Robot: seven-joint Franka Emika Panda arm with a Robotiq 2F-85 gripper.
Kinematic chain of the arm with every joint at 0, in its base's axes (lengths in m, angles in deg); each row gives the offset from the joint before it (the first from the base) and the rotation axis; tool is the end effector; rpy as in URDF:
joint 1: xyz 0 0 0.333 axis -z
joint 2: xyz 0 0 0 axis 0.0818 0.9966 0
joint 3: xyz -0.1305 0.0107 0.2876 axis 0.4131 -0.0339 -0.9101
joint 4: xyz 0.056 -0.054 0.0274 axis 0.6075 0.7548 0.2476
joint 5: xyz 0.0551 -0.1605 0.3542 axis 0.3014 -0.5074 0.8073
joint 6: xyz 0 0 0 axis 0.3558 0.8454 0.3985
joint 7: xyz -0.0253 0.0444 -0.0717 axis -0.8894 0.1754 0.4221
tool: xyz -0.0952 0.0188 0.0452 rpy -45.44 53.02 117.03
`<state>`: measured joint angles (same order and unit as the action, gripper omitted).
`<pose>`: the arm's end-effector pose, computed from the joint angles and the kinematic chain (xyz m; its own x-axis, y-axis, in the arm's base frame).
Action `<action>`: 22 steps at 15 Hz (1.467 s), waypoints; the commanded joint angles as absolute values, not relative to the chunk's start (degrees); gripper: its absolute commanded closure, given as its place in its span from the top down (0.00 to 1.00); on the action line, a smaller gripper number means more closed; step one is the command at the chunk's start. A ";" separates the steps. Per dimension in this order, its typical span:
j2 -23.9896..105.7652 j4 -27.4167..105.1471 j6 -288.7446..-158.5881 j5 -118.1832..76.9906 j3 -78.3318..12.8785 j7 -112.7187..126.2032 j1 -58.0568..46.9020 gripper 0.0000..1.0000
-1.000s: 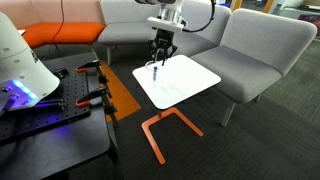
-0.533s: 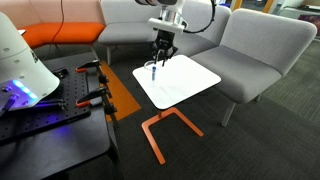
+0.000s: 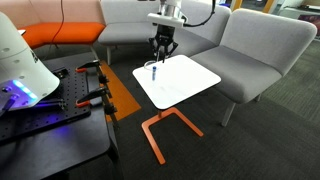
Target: Remove the blue marker from the glass cup
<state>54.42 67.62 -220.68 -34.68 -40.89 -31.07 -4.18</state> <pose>0.5338 0.0300 0.1396 0.5879 0.7326 -0.3431 0.7534 -0.6503 -0.0977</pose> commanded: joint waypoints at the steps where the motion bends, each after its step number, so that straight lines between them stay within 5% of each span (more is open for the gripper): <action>1: 51.92 70.66 -219.03 -35.31 -41.27 -28.81 -4.57 0.34; 4: 51.73 72.21 -219.59 -35.02 -41.54 -28.49 -4.63 0.46; 13: 53.55 71.74 -219.61 -36.83 -41.46 -29.02 -5.06 0.46; 16: 54.64 70.84 -219.91 -38.72 -41.21 -29.36 -5.27 0.61; 22: 57.30 68.74 -219.54 -41.86 -41.01 -29.07 -5.64 0.50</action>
